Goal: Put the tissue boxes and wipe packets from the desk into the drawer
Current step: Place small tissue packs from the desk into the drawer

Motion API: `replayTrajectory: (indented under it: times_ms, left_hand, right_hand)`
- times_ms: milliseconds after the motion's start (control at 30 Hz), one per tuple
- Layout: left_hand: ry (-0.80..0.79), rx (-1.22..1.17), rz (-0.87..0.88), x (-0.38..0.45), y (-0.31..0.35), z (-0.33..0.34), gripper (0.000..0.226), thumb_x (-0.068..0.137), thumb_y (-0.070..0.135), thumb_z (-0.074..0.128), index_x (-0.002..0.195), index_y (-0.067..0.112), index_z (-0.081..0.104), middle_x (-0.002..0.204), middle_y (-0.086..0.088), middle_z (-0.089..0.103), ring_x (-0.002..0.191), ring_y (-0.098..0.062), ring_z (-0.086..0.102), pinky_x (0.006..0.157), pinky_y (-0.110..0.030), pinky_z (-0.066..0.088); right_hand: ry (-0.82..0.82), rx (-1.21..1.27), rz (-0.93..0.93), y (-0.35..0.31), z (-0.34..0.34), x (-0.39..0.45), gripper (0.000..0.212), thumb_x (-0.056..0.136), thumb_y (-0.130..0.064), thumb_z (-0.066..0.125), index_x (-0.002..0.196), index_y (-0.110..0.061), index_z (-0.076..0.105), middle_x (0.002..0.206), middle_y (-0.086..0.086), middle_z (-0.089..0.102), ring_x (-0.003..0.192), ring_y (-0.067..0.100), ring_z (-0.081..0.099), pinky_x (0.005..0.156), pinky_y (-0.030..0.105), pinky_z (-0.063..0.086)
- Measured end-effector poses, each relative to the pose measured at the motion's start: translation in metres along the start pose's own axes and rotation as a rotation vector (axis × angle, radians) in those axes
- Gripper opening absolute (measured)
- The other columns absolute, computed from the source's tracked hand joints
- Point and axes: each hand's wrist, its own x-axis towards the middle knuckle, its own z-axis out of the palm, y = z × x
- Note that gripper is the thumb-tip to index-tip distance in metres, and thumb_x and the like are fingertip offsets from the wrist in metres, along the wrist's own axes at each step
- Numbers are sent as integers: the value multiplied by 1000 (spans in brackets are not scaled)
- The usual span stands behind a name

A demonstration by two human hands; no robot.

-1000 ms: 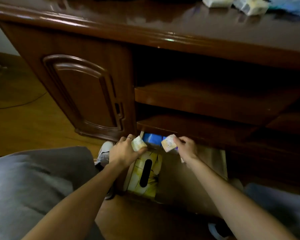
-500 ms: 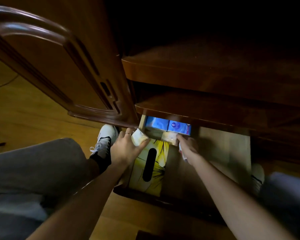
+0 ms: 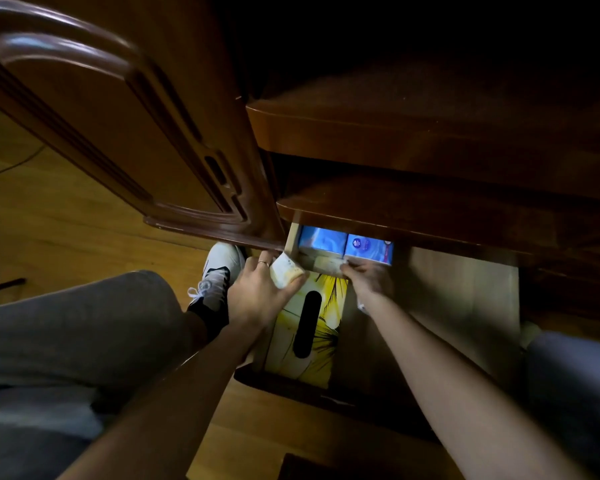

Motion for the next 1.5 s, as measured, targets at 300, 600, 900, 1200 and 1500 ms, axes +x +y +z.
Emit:
replayTrajectory:
  times_ms: [300, 600, 900, 1200, 1500]
  left_hand:
    - [33, -2, 32, 0, -7, 6, 70, 73, 90, 51, 108, 30, 48, 102, 2, 58, 90, -24, 65, 62, -40, 57]
    - [12, -5, 65, 3, -11, 7, 72, 71, 96, 44, 109, 34, 46, 101, 6, 56, 87, -20, 64, 58, -34, 53]
    - [165, -28, 286, -7, 21, 2, 70, 71, 80, 66, 124, 36, 50, 115, 12, 49, 108, -12, 53, 61, -24, 40]
    - [65, 67, 235, -25, 13, 6, 84, 68, 74, 69, 134, 26, 51, 126, -8, 53, 118, -31, 49, 96, -47, 48]
    - [35, 73, 235, -20, 9, 9, 80, 69, 72, 71, 131, 26, 52, 126, -7, 52, 117, -31, 50, 96, -46, 48]
  right_hand:
    - [-310, -270, -15, -2, -2, 1, 45, 102, -37, 52, 139, -13, 48, 124, 8, 54, 109, 21, 53, 96, 38, 42]
    - [-326, -333, 16, -10, -6, 4, 39, 104, -44, 42, 126, -14, 52, 120, 14, 56, 100, 23, 56, 86, 37, 46]
    - [-111, 371, 351, 22, -85, -7, 25, 94, -34, 62, 101, -10, 62, 103, 13, 62, 93, 26, 61, 78, 38, 52]
    - [23, -447, -150, 51, -72, -12, 45, 90, -46, 72, 124, -19, 59, 123, 4, 71, 104, 26, 67, 89, 39, 54]
    - [23, -269, -75, 41, -49, -1, 74, 77, -69, 72, 134, -25, 54, 132, 3, 64, 114, 29, 63, 97, 48, 53]
